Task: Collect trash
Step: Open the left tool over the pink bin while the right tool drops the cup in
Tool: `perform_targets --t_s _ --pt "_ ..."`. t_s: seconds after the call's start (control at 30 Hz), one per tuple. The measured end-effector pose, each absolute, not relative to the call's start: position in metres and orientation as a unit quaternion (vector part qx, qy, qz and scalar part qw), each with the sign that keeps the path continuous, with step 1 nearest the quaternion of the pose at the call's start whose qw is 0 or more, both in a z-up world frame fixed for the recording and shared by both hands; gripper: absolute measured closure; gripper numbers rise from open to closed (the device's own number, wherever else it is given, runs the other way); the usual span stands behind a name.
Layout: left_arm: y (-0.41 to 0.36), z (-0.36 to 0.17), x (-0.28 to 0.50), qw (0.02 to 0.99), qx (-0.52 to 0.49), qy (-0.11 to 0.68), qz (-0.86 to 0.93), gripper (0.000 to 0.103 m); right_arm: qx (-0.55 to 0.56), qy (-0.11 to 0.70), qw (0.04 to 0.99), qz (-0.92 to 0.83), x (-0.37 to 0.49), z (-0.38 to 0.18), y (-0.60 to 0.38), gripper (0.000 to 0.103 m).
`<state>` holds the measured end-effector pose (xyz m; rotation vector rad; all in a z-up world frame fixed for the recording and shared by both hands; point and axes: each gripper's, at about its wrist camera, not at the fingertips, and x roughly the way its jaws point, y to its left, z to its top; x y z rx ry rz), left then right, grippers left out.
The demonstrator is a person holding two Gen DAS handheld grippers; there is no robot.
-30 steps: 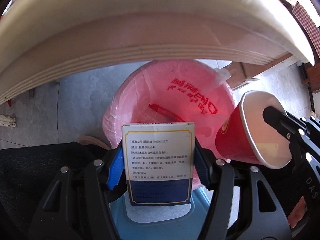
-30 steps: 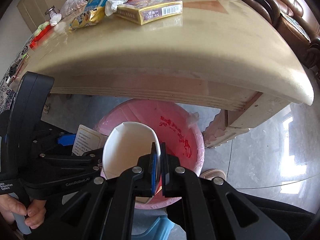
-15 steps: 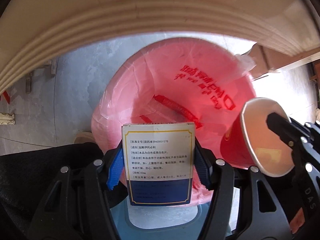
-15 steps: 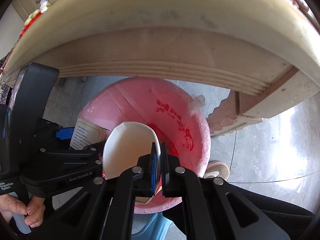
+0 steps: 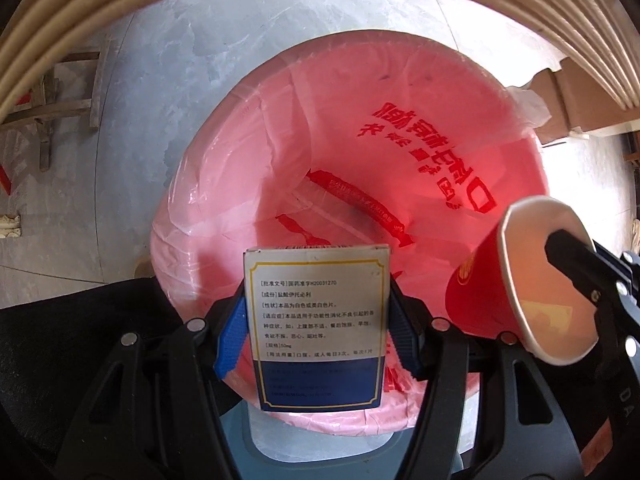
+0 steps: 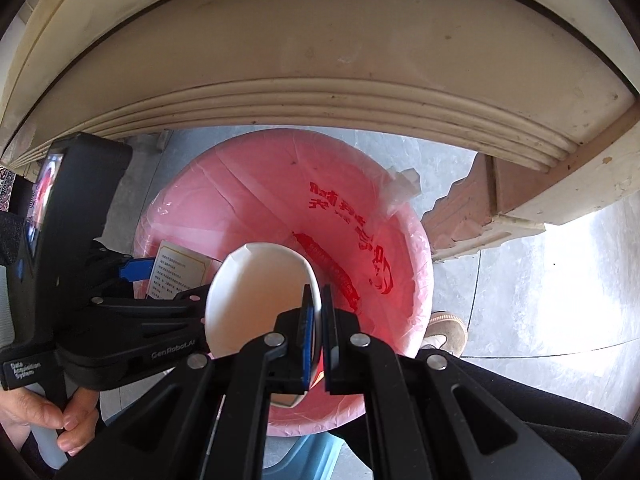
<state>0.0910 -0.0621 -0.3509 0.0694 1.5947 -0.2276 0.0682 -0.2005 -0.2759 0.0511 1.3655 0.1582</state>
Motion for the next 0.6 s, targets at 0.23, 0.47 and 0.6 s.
perform_targets --t_s 0.23,0.47,0.6 --pt "-0.057 -0.351 0.094 0.692 0.019 0.715 -0.099 0.043 0.024 0.630 0.772 0.075 0.067 -0.275 -0.202 0.099" --pt "-0.051 -0.352 0.096 0.689 0.021 0.719 -0.088 0.027 0.018 0.621 0.781 0.071 0.067 -0.271 -0.200 0.090" --pt "-0.049 -0.348 0.097 0.693 0.015 0.716 -0.089 0.023 0.011 0.620 0.782 0.066 0.066 -0.271 -0.198 0.068"
